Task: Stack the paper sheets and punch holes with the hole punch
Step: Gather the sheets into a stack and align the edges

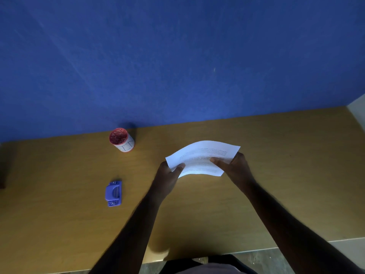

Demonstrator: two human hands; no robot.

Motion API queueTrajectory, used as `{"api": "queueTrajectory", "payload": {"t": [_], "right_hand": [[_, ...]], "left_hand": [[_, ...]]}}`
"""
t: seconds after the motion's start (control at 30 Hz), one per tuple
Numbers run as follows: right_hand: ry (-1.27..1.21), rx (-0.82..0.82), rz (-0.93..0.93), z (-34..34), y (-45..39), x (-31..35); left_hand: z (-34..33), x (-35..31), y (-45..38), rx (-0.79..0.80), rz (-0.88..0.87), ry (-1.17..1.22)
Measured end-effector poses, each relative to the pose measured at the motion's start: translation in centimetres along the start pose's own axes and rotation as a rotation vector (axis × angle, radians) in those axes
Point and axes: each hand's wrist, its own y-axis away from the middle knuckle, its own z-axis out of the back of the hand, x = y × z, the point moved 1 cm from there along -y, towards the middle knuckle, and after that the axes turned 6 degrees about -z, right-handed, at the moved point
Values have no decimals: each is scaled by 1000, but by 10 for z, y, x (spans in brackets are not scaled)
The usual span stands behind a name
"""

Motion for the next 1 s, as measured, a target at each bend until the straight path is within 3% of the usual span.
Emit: {"api": "queueTrajectory", "payload": {"t": [0.67,1.0], "right_hand": [[119,38,-2,7,-1,-2],[94,-79,47,18,-1,3]], "left_hand": [[6,-6,4,-2,63,73],[9,-32,7,-43,-67,249]]}}
